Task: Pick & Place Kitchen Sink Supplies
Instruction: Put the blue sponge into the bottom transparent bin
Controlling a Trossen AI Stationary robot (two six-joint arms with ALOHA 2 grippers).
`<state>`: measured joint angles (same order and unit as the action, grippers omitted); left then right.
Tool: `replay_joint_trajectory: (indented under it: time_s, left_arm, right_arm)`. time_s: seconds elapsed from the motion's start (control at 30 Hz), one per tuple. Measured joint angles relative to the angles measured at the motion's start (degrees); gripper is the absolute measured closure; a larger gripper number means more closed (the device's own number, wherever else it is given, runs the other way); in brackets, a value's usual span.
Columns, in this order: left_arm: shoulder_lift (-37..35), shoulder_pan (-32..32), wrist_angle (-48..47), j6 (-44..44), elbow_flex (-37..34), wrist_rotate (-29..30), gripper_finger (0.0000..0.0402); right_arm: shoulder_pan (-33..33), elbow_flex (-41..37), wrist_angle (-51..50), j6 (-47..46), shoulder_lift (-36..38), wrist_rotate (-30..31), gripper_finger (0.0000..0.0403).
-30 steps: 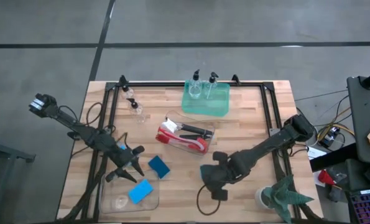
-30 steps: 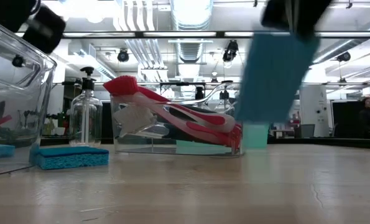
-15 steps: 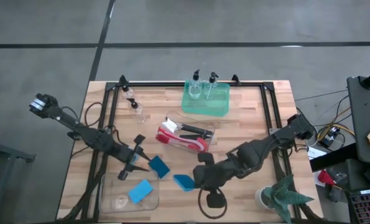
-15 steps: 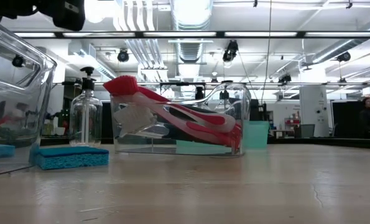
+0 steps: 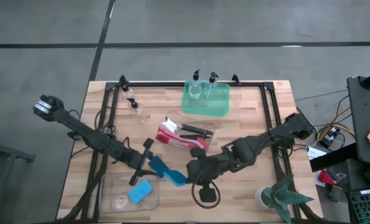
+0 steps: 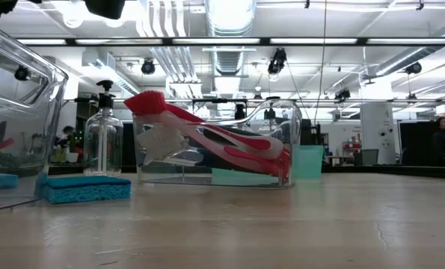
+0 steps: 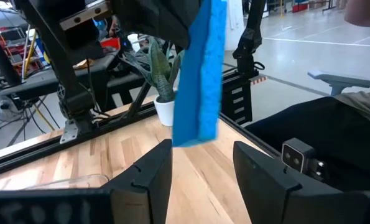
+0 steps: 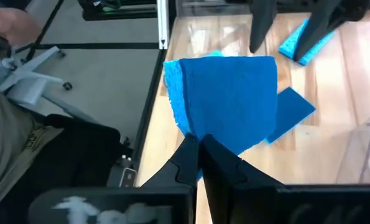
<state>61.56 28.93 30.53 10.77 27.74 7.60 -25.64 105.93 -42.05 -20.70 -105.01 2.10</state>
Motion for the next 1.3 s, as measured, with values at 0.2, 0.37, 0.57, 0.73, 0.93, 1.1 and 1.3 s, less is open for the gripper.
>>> replay_joint_trajectory:
  time_s: [0.2,0.37,0.57,0.73,0.93,1.1,1.3]
  left_arm:
    - [4.56,0.0,-0.11,0.77,3.03,0.03,0.0236]
    - [7.61,0.02,-0.1,0.55,5.51,-0.07,0.0236]
    - [9.51,0.07,-0.19,-0.99,6.68,-0.61,0.0237]
    - [9.63,0.1,0.06,-3.35,6.83,-0.62,0.0259]
    - [9.19,0.17,-1.01,-5.23,6.81,-0.59,0.035]
    - [7.38,0.17,-5.06,-10.16,6.81,-3.73,0.0389]
    - [0.92,0.28,-21.26,-25.46,7.12,-11.04,0.0376]
  right_arm:
    - [0.54,-0.94,2.48,1.29,0.0,-0.65,0.0394]
    - [1.02,-1.09,4.48,1.65,-0.03,-0.58,0.0394]
    - [1.85,-1.37,4.91,1.88,-0.07,-0.55,0.0394]
    - [1.99,-1.8,5.19,2.46,-0.07,-0.48,0.0394]
    - [2.07,-3.57,6.73,2.81,-0.07,-0.59,0.0394]
    - [1.58,-6.03,11.75,3.86,-0.14,-0.53,0.0387]
    - [1.33,-9.03,13.66,7.44,-0.16,-0.36,0.0344]
